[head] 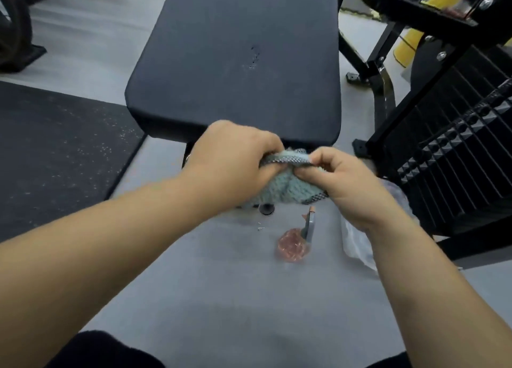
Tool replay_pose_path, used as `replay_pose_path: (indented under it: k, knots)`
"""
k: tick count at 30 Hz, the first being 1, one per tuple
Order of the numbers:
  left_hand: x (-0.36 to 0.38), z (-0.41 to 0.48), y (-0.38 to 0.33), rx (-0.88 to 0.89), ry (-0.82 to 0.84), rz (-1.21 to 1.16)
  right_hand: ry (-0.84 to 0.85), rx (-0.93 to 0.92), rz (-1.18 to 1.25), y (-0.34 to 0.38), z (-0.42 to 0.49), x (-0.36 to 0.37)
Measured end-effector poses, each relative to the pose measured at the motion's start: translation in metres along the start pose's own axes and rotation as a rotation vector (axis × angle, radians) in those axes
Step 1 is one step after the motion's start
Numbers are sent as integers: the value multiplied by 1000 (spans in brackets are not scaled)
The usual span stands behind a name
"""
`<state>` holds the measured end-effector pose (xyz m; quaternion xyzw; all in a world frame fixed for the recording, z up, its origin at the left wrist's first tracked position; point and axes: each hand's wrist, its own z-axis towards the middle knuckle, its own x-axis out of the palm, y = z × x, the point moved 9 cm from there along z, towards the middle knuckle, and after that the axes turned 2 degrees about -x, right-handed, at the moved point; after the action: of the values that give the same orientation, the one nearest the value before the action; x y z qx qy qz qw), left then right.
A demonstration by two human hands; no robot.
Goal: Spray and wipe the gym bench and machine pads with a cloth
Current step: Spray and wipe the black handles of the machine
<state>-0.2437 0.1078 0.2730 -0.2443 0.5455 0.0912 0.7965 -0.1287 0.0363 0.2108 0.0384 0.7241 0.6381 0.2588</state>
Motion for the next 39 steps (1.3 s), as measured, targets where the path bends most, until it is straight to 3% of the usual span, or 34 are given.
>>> replay_pose_path:
  k: [3, 5, 10, 13, 15, 17, 22, 24, 26, 28, 30, 31, 35, 39]
  knots:
    - [50, -26, 7, -109, 291, -59, 189, 162, -74, -46, -9, 20]
    - [81, -36, 27, -245, 396, -169, 238, 242, -102, -68, -9, 27]
    - [129, -66, 82, -724, 456, -710, 362, 339, -246, -111, -3, 35]
    - [146, -83, 95, -887, 478, -895, 486, 449, -250, -135, -6, 41]
    - [150, -89, 94, -936, 469, -1004, 540, 465, -395, -146, -10, 41]
    - [149, -86, 85, -897, 479, -1087, 590, 434, -536, -146, -15, 46]
    - [149, -80, 56, -767, 586, -1143, 703, 277, -260, -121, -32, 93]
    - [146, -76, 59, -766, 531, -1158, 683, 261, -280, -127, -33, 102]
    - [141, -75, 81, -814, 402, -1032, 612, 288, -313, -139, -29, 101]
    - [135, -78, 108, -831, 342, -644, 591, 370, -272, -150, -29, 98]
    - [136, -83, 116, -782, 420, -318, 624, 420, -224, -154, -31, 100]
    - [143, -85, 112, -727, 495, -273, 660, 419, -222, -153, -33, 103]
    - [175, -90, 57, -395, 815, -521, 780, 357, -283, -144, -41, 115]
    - [200, -91, 52, -331, 903, -495, 829, 362, -407, -148, -40, 114]
